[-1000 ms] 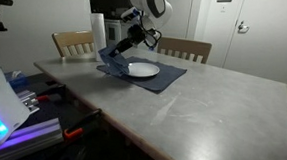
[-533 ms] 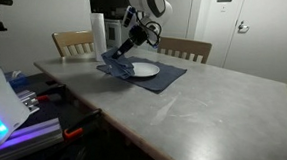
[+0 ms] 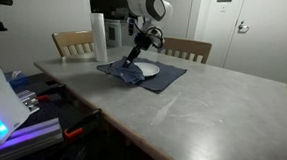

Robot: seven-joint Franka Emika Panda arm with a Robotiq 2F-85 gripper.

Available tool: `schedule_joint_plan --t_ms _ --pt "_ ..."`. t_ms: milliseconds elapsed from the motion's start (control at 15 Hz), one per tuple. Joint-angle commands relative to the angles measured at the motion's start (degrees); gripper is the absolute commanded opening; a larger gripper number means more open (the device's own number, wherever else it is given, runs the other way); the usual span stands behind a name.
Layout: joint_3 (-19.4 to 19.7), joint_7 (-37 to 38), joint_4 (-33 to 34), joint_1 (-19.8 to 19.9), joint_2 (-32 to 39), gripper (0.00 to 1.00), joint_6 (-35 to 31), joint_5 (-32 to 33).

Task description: Wipe the plate with the blue rug

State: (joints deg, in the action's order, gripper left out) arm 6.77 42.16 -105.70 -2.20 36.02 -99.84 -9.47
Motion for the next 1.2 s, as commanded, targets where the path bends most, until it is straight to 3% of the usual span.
schedule_joint_plan --t_ms 0,800,1133 --pt "-0.3 -0.5 0.2 0.3 0.9 0.02 -5.5 -0.7" --pt "-4.0 -7.1 0.8 0.3 0.5 0.02 -17.1 -5.9" --pt "-6.0 -14.0 1.3 1.3 0.0 0.02 -13.9 -8.5"
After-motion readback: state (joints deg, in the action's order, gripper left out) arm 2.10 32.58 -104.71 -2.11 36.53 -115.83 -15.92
